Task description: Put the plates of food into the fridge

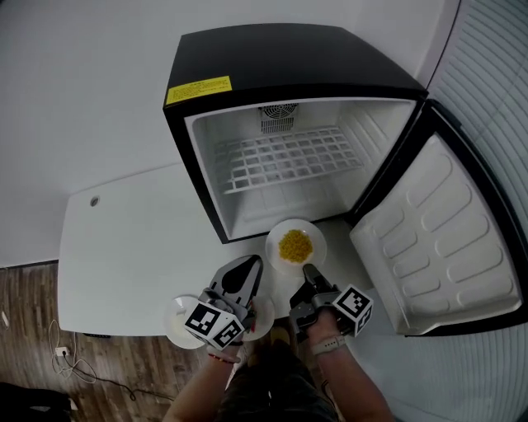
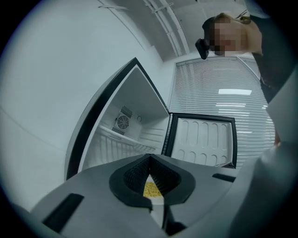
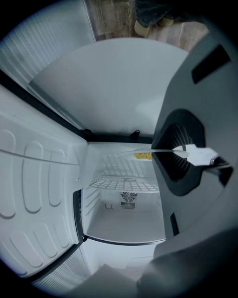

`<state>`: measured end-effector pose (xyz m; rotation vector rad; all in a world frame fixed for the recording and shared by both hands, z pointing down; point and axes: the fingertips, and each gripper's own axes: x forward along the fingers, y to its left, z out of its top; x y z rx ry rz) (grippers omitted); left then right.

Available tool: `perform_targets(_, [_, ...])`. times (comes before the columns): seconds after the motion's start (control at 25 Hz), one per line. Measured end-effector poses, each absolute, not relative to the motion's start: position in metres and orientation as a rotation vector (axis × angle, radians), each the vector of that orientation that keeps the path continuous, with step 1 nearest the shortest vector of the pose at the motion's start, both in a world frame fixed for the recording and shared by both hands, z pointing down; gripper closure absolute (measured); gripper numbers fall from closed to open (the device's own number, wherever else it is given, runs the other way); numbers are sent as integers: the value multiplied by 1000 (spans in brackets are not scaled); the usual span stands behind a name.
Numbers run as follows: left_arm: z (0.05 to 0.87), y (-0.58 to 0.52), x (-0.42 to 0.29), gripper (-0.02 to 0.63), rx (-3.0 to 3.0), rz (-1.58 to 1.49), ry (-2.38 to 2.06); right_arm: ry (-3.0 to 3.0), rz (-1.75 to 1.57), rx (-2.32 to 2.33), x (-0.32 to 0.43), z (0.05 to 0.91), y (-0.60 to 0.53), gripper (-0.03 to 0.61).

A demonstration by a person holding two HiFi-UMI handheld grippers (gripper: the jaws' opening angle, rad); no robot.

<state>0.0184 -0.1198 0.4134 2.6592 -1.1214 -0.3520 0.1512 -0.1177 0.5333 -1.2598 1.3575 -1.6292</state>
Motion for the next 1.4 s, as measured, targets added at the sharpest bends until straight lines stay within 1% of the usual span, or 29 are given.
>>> perform_targets(0.36, [428, -182, 41, 607, 2561, -358, -1147, 1277, -1598, -1325, 170, 537, -181, 565])
perform_targets(0.72, [439, -225, 63, 607, 2507, -356, -1159, 1223, -1481, -1420, 197, 539, -240, 565])
perform_targets(1.04, [445, -246, 61, 607, 2495, -358, -1184, 1189, -1421, -1502, 214, 546, -278, 565])
perform_targets(1.4, [446, -248, 58, 607, 2493, -352, -1185, 1290, -1380, -1604, 222, 547, -306, 564])
